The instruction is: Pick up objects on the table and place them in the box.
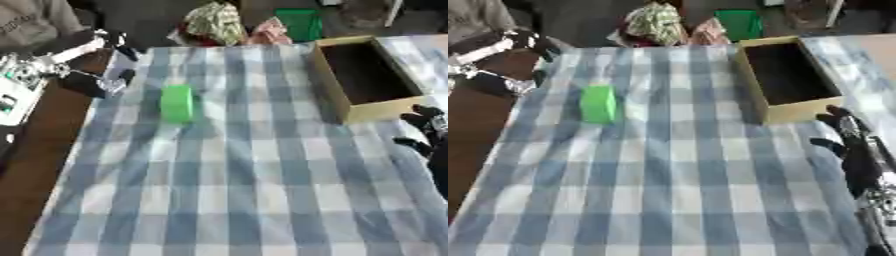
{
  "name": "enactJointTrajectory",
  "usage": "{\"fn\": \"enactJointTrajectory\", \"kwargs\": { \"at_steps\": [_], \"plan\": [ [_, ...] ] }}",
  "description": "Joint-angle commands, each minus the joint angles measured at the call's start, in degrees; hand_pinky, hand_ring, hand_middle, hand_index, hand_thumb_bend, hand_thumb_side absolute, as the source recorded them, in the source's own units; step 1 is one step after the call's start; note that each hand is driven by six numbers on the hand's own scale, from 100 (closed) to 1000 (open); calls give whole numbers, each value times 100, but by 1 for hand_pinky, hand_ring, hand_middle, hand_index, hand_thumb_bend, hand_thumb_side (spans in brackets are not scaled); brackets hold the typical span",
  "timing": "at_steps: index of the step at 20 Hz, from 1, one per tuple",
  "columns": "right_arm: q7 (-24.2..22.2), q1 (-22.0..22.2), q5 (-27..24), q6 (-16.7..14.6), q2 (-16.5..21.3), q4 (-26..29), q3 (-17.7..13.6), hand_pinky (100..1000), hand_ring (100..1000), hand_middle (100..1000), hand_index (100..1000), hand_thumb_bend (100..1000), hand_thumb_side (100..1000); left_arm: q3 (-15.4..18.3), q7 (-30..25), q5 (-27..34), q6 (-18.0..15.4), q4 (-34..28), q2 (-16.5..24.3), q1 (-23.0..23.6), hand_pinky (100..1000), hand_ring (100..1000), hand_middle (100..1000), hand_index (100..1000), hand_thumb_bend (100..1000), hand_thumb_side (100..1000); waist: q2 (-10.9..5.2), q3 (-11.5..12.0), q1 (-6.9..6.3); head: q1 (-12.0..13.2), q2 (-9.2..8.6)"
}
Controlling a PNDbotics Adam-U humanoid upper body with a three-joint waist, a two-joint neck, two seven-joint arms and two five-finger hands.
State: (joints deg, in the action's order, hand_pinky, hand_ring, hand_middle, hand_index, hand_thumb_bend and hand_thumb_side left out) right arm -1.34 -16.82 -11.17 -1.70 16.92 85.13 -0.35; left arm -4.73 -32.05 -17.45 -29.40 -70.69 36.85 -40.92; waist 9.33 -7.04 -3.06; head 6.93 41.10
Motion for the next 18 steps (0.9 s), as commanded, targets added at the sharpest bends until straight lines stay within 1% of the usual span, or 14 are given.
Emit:
{"fn": "enactJointTrajectory", "kwargs": {
  "at_steps": [1, 6, 9, 10, 11, 13, 18],
  "plan": [
    [-10, -63, 24, -16, 96, 87, -30, 704, 1000, 769, 897, 100, 815, 11, 25, -79, -63, 1, 206, -134, 822, 736, 778, 870, 100, 351, -96, -6, 17, -12, -33],
    [-13, -67, 28, -15, 100, 87, -27, 704, 1000, 769, 897, 100, 814, -20, -10, -173, -151, 64, 212, -162, 823, 741, 784, 876, 100, 405, -99, -9, 8, -12, -31],
    [-22, -65, 34, -9, 97, 80, -17, 705, 1000, 769, 897, 100, 816, -52, -44, -351, -295, 97, 213, -218, 817, 748, 790, 881, 210, 396, -103, -11, 5, -8, -34],
    [-24, -63, 34, -10, 95, 80, -16, 705, 1000, 769, 897, 100, 816, -61, -45, -432, -350, 115, 208, -239, 815, 749, 790, 882, 231, 372, -105, -14, 7, -13, -35],
    [-27, -63, 34, -11, 96, 80, -14, 704, 1000, 768, 897, 100, 814, -71, -43, -519, -400, 139, 202, -261, 812, 751, 791, 883, 273, 317, -107, -17, 9, -15, -36],
    [-31, -63, 36, -10, 98, 79, -11, 705, 1000, 769, 897, 100, 816, -98, -55, -728, -504, 219, 177, -320, 810, 754, 792, 884, 300, 295, -109, -23, 10, -12, -36],
    [-45, -51, 44, -2, 94, 68, 7, 705, 1000, 769, 897, 100, 821, -183, -72, -1271, -724, 586, 25, -572, 804, 759, 798, 886, 354, 349, -115, -30, 10, 0, -18]
  ]
}}
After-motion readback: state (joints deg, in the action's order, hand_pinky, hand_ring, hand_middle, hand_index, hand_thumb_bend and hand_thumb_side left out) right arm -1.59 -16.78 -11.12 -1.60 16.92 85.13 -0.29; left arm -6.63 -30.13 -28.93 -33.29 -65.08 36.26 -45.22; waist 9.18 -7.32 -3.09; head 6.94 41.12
